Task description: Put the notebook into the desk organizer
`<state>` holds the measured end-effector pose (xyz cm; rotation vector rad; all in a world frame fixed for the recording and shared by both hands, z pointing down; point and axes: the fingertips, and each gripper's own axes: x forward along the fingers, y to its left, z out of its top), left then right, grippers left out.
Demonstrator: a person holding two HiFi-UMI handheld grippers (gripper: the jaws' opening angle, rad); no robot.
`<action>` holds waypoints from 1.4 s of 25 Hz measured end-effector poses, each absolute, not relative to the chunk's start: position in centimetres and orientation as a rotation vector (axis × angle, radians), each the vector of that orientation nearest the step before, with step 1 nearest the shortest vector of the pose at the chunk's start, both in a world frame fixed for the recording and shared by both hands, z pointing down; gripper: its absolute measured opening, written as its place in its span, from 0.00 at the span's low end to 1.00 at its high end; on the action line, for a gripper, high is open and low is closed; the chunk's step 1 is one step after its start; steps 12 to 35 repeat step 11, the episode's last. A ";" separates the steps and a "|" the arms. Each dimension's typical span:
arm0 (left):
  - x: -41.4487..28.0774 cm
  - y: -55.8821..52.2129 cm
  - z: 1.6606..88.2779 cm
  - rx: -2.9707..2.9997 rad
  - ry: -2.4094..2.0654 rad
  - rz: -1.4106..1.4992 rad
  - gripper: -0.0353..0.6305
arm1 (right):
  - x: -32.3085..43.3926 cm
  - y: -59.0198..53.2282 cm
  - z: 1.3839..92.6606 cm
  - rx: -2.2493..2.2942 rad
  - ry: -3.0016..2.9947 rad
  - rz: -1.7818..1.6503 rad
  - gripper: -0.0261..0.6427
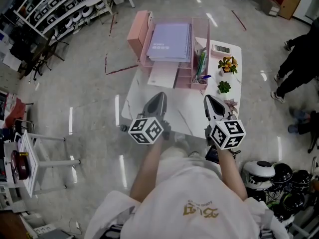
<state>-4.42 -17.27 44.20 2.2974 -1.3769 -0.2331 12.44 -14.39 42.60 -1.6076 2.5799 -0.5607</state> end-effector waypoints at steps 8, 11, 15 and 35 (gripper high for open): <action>-4.6 -17.5 44.7 2.251 -1.355 -0.265 0.08 | 12.9 -14.4 42.6 -1.614 2.570 -0.567 0.05; -4.6 -17.5 44.7 2.243 -1.351 -0.272 0.08 | 12.8 -14.4 42.6 -1.610 2.570 -0.575 0.05; -4.6 -17.5 44.7 2.243 -1.351 -0.272 0.08 | 12.8 -14.4 42.6 -1.610 2.570 -0.575 0.05; -4.6 -17.5 44.7 2.243 -1.351 -0.272 0.08 | 12.8 -14.4 42.6 -1.610 2.570 -0.575 0.05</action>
